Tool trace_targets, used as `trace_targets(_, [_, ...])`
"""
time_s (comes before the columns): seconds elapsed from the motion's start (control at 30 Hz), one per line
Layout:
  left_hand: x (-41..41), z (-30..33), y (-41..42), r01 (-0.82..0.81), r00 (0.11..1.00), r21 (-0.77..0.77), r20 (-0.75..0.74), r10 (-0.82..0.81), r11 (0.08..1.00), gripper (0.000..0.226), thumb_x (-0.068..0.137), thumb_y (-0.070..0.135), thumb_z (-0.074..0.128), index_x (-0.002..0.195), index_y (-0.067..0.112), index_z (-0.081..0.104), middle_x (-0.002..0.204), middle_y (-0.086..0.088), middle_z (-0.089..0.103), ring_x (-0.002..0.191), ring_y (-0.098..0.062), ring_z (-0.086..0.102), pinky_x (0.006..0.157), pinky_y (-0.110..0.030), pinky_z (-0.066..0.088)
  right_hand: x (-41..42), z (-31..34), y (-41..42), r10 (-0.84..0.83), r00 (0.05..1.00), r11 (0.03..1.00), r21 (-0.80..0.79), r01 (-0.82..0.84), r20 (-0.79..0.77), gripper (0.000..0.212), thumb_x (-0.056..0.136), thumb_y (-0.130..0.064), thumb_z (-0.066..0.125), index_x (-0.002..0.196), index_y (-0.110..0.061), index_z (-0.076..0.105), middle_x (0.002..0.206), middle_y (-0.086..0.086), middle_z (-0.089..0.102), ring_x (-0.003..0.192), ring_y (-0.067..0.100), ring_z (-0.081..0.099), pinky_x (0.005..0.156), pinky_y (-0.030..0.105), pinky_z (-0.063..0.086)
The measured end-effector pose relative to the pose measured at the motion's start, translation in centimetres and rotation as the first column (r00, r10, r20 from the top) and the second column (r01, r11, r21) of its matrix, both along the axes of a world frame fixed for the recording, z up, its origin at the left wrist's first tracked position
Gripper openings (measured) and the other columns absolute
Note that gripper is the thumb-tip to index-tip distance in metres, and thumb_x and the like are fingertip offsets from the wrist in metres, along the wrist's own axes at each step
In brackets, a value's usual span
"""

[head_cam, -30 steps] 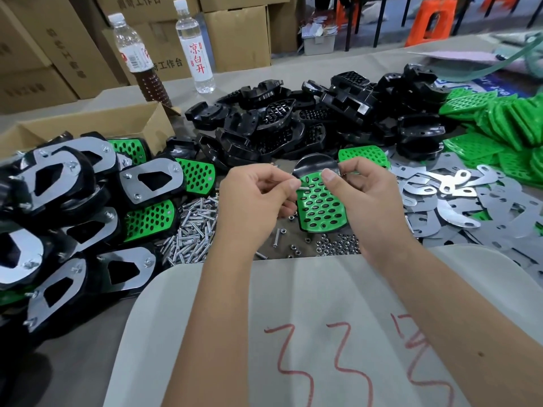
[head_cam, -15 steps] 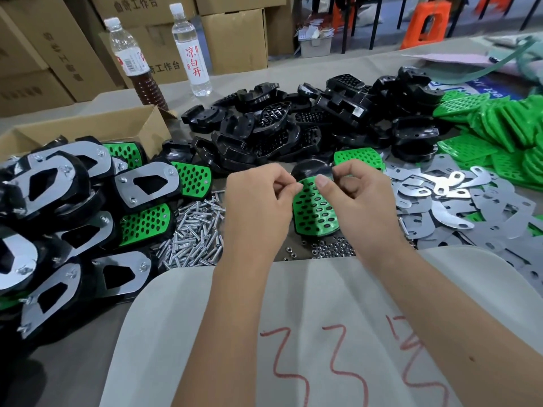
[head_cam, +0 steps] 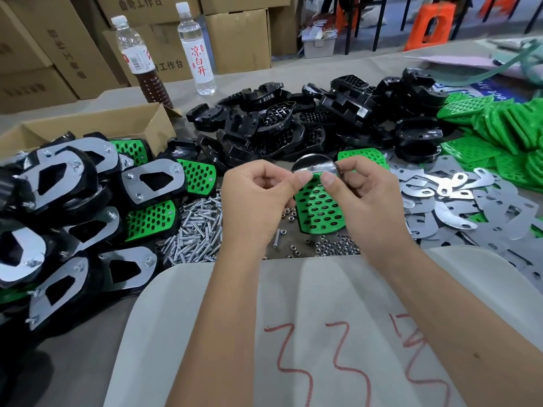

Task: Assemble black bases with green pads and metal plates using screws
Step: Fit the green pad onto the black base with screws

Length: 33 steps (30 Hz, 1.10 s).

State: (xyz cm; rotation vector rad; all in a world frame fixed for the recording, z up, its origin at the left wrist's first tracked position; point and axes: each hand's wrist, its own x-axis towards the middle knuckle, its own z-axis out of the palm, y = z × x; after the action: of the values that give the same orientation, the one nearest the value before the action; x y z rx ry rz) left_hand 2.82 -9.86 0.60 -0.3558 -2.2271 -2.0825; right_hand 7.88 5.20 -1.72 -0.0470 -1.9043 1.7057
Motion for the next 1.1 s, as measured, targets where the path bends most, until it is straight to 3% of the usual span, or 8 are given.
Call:
trace_targets(0.17, [-0.2,-0.2,-0.7,0.227,0.913,0.152,0.312,-0.264,0.962,0.051,0.072,0.045,0.083,0.115,0.020,0.076,0.100,-0.004,0.080,0.087,-0.019,0.076,0.073,-0.032,0.060,0.5,0.3,-0.1,0.106,0.994,0.989,-0.104,-0.106,-0.007,0.006,0.095,-0.025,0.070,0.090,-0.028,0.070,0.089,0.029,0.071,0.082,0.056,0.066,0.061,0.069,0.055])
trace_targets(0.27, [0.1,0.0,-0.6,0.384,0.852,0.210,0.295,-0.433,0.899,0.048,0.083,0.043,0.073,0.121,0.014,0.073,0.110,-0.009,0.079,0.100,-0.026,0.078,0.079,-0.041,0.064,0.6,0.2,0.1,0.146,0.989,0.971,-0.196,-0.140,0.017,0.014,0.098,-0.021,0.069,0.089,-0.030,0.073,0.087,0.013,0.077,0.075,0.034,0.073,0.054,0.049,0.062])
trace_targets(0.33, [0.1,0.1,-0.5,0.378,0.875,0.196,0.245,-0.418,0.905,0.038,0.086,0.042,0.068,0.113,0.015,0.074,0.104,-0.007,0.080,0.096,-0.024,0.078,0.075,-0.040,0.064,0.5,0.3,0.2,0.149,0.988,0.968,-0.209,-0.140,0.028,0.016,0.097,-0.023,0.070,0.086,-0.033,0.074,0.087,0.013,0.076,0.074,0.028,0.072,0.052,0.041,0.061])
trace_targets(0.53, [0.3,-0.3,0.1,0.353,0.890,0.173,0.242,-0.387,0.919,0.045,0.085,0.040,0.072,0.119,0.010,0.072,0.106,-0.016,0.078,0.094,-0.029,0.077,0.078,-0.048,0.065,0.2,-0.2,0.4,0.123,0.992,0.966,-0.235,-0.111,0.038,0.008,0.096,-0.024,0.070,0.090,-0.027,0.075,0.091,0.018,0.075,0.077,0.030,0.072,0.060,0.062,0.061])
trace_targets(0.67, [0.3,-0.8,0.8,0.224,0.941,0.139,0.225,-0.251,0.965,0.014,0.100,0.022,0.069,0.110,0.012,0.073,0.104,-0.020,0.076,0.087,-0.026,0.073,0.082,-0.053,0.062,0.2,0.0,0.2,0.127,0.990,0.965,-0.236,-0.111,0.054,0.009,0.097,-0.023,0.071,0.089,-0.027,0.074,0.089,0.014,0.077,0.077,0.027,0.073,0.060,0.048,0.063])
trace_targets(0.9, [0.6,-0.4,1.0,0.181,0.979,0.039,0.092,-0.183,0.983,0.009,0.101,0.017,0.068,0.106,0.017,0.076,0.095,-0.014,0.079,0.089,-0.030,0.076,0.085,-0.061,0.061,0.2,0.4,-0.1,0.094,0.991,0.966,-0.249,-0.068,0.097,0.011,0.100,-0.023,0.069,0.091,-0.026,0.073,0.090,0.015,0.076,0.082,0.047,0.072,0.045,0.039,0.059])
trace_targets(1.0, [0.3,0.6,-0.1,0.052,0.998,-0.267,-0.014,-0.058,0.962,0.010,0.095,0.035,0.075,0.090,0.027,0.072,0.081,0.000,0.077,0.077,-0.023,0.075,0.070,-0.047,0.063,0.0,0.3,-0.1,0.069,0.992,0.974,-0.224,-0.044,0.106,0.007,0.100,-0.023,0.069,0.095,-0.018,0.071,0.093,0.022,0.074,0.090,0.052,0.069,0.058,0.057,0.060])
trace_targets(1.1, [-0.2,1.7,-2.8,-0.082,0.995,-0.740,-0.022,0.099,0.667,0.037,0.081,0.056,0.083,0.074,0.025,0.063,0.072,0.009,0.066,0.065,-0.009,0.062,0.061,-0.030,0.044,-0.3,-0.1,0.0,-0.015,0.989,0.972,-0.230,0.049,0.148,0.019,0.100,-0.023,0.069,0.102,-0.004,0.065,0.103,0.036,0.065,0.098,0.059,0.062,0.068,0.072,0.055])
